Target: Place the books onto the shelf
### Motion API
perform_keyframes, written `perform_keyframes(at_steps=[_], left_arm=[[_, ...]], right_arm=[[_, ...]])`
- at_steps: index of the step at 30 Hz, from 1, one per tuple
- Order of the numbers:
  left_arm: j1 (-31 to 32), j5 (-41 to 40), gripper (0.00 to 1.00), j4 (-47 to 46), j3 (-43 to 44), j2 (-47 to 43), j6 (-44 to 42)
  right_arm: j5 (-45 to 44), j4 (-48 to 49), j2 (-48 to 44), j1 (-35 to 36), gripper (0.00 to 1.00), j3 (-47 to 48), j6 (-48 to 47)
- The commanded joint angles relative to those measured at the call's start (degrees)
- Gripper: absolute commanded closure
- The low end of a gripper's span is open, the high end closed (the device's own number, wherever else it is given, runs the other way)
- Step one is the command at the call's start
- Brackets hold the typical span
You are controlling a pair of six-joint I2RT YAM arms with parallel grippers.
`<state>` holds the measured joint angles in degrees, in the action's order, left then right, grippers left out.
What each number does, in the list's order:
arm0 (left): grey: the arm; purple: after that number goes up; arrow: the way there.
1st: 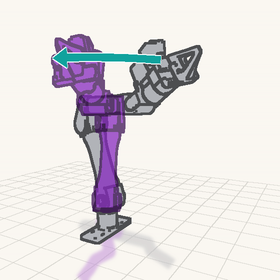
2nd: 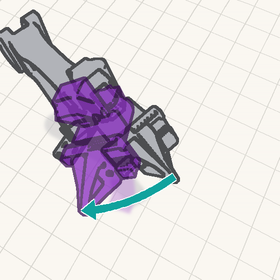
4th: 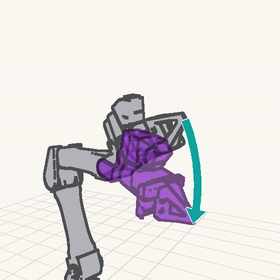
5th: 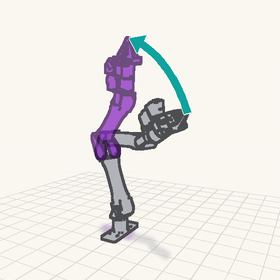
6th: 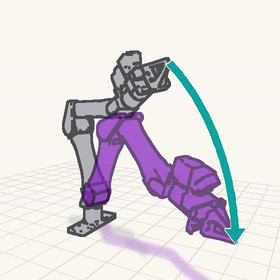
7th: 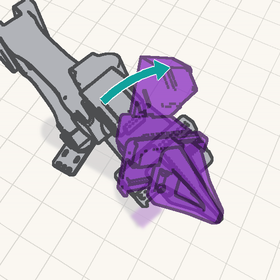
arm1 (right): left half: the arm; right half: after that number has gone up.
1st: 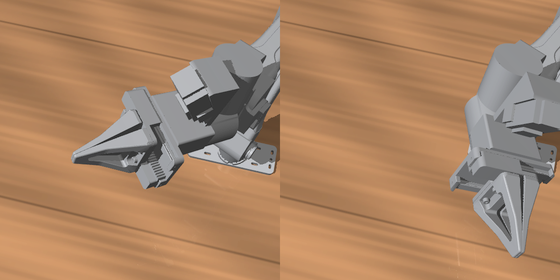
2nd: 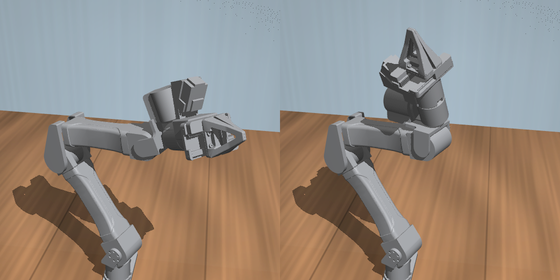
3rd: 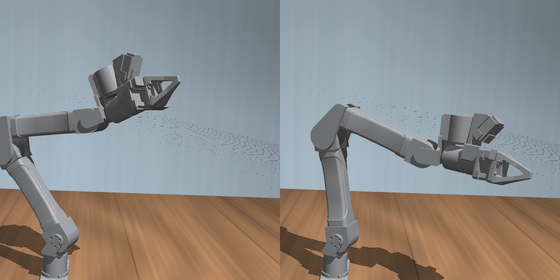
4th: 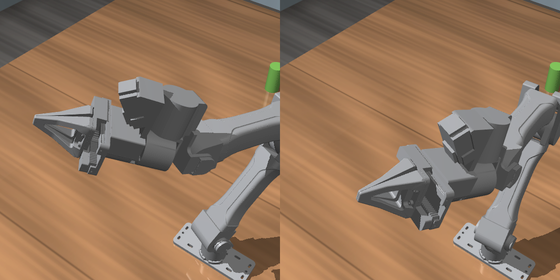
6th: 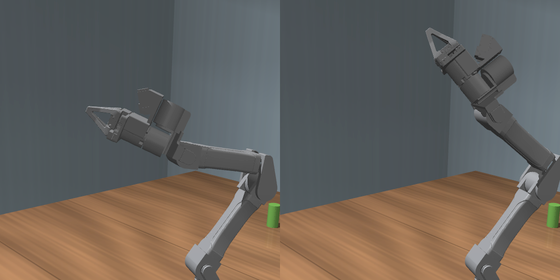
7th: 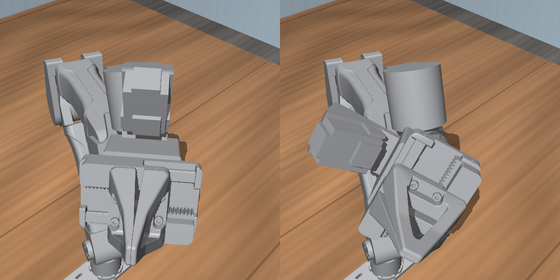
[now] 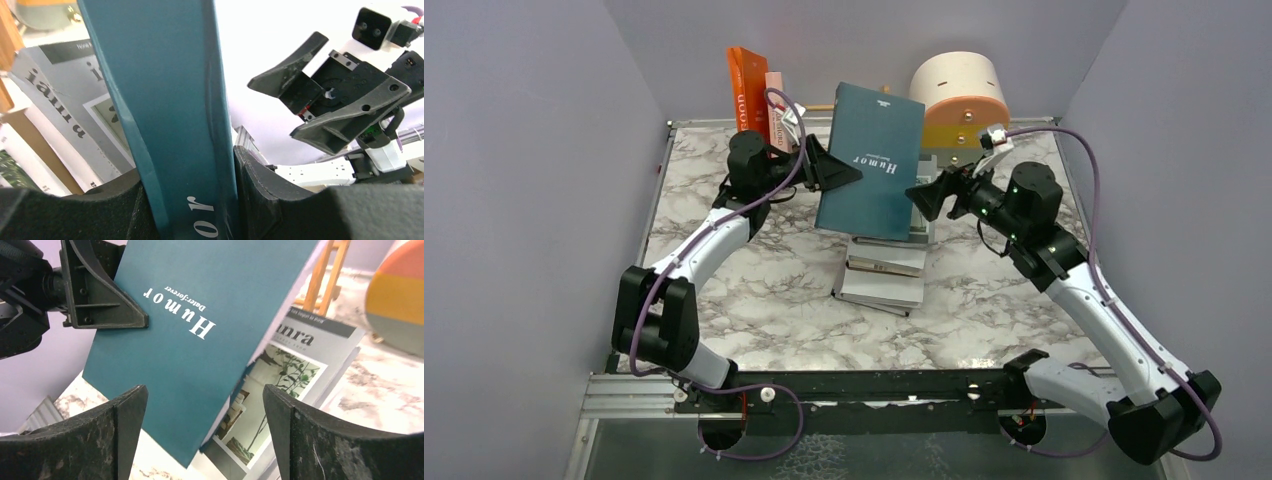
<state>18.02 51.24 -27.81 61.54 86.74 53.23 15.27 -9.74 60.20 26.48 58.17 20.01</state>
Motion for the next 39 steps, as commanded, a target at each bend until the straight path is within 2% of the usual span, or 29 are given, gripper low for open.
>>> perform_keyframes(at_steps=[1,6,13,18,23,28,39], left_arm=[[-1.80,-4.16,1.00,-3.04,3.74,-4.60,-2.22],[-4.06,-7.07,1.00,-3.04,5.35,-7.76,-2.93],[-7.03,-12.58,1.00,-2.63,8.99,-10.11,-4.37],[-7.38,-22.94,1.00,4.08,11.76,-9.74,-10.81],[-6.98,-34.45,1.00,12.39,15.19,-6.73,-18.64],[-5.91,-44.16,1.00,12.65,15.64,-2.27,-24.63],[-1.96,-58.23,1.00,15.48,26.91,10.32,-38.56]], right_arm=[[-5.98,-2.22,-3.43,0.32,0.15,2.27,-2.14],[-9.12,-3.47,-5.21,0.33,0.14,1.74,-3.12],[-9.12,-3.74,-5.32,0.33,0.14,0.63,-3.29],[-8.90,-3.33,-4.91,0.26,0.14,0.30,-3.40],[-8.13,-2.68,-4.08,0.33,0.14,0.06,-3.39],[-7.13,-1.81,-2.52,0.33,0.14,0.01,-3.32],[-6.78,-1.44,-0.77,0.28,0.14,-0.16,-3.05]])
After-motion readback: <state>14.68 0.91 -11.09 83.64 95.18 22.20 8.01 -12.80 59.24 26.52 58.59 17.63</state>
